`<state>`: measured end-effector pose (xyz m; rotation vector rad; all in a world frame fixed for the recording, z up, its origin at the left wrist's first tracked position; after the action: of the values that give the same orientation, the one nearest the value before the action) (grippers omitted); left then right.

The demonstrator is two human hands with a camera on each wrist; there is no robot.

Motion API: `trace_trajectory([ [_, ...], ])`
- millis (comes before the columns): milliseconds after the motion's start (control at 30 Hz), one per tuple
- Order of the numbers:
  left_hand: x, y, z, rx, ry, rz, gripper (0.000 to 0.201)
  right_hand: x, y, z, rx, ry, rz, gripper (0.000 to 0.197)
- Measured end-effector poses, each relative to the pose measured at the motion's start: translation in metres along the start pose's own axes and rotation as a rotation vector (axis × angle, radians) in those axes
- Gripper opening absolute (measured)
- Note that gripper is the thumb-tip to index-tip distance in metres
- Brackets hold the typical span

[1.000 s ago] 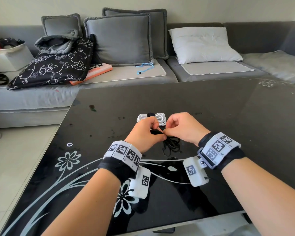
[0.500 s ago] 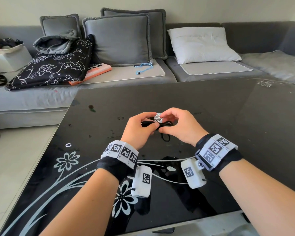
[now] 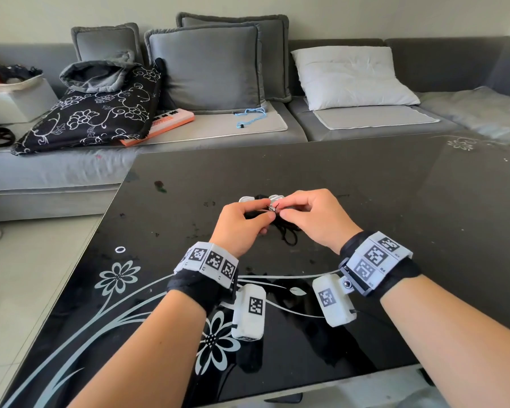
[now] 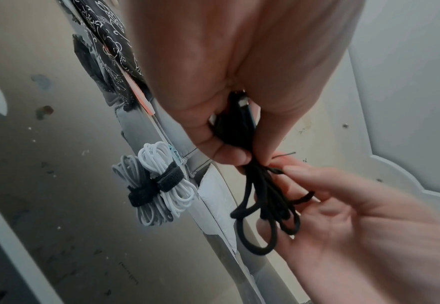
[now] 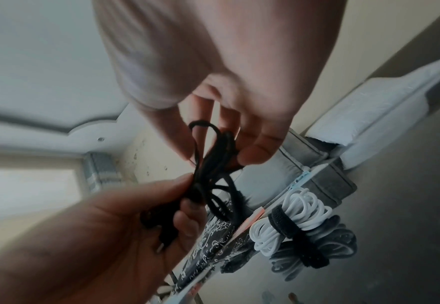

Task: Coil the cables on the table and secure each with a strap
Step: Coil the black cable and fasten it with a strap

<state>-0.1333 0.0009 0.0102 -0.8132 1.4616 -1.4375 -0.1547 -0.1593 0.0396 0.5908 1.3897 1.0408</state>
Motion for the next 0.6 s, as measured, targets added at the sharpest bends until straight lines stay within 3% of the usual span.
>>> trace_trajectory([
  [133, 0.000, -0.001, 0.000, 0.007, 0.048, -0.010, 0.059, -0.005, -0.004, 0.000, 0.159, 0.042, 0.352, 0.024],
  [433, 0.007, -0.007, -0.004, 0.022, 0.149, -0.083, 0.055, -0.004, -0.013, -0.007, 0.187, 0.174, 0.409, 0.017],
  [600, 0.007, -0.004, -0.004, 0.006, 0.141, -0.078, 0.047, -0.003, -0.011, -0.006, 0.152, 0.150, 0.235, 0.014],
])
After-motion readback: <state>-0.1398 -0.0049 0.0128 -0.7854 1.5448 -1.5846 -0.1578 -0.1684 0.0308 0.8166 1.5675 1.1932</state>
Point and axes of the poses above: each hand's wrist, its own z-axis towards the middle knuckle, its own x-axis out of the palm, y = z × x, the point moved 5 cm from there along z, towards the middle knuckle, and after that the axes turned 12 degrees about y, right-handed, at the moved point
